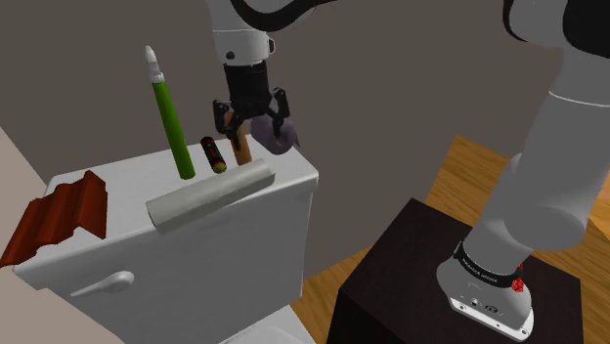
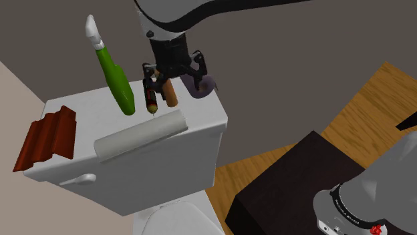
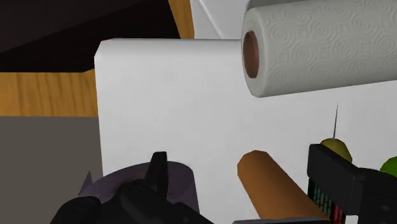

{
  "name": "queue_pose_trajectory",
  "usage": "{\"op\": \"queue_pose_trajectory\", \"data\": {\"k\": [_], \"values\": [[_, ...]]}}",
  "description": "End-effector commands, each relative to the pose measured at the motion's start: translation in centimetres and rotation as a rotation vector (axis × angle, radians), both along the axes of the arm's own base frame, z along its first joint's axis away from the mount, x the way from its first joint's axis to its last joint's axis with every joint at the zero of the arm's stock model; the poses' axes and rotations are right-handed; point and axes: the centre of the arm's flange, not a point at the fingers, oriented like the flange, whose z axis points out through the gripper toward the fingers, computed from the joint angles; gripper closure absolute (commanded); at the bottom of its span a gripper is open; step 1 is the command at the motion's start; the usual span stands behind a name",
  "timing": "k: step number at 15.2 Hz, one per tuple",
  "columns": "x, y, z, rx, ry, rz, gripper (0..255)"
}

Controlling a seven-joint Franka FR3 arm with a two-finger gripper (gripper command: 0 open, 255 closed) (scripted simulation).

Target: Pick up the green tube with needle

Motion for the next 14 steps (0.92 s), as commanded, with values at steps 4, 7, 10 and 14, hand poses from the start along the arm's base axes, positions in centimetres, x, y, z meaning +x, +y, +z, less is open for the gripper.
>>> {"op": "queue_pose_trajectory", "data": {"k": [4,7,10,14], "values": [[4.5,5.1,-0.8,-0.021,-0.014,-0.029,0],[6.4,7.3,-1.1,-0.031,-0.020,-0.040,0],[6.4,7.3,-2.7,-0.031,-0.020,-0.040,0],[6.4,7.3,-5.1,-0.031,-0.020,-0.040,0]]}}
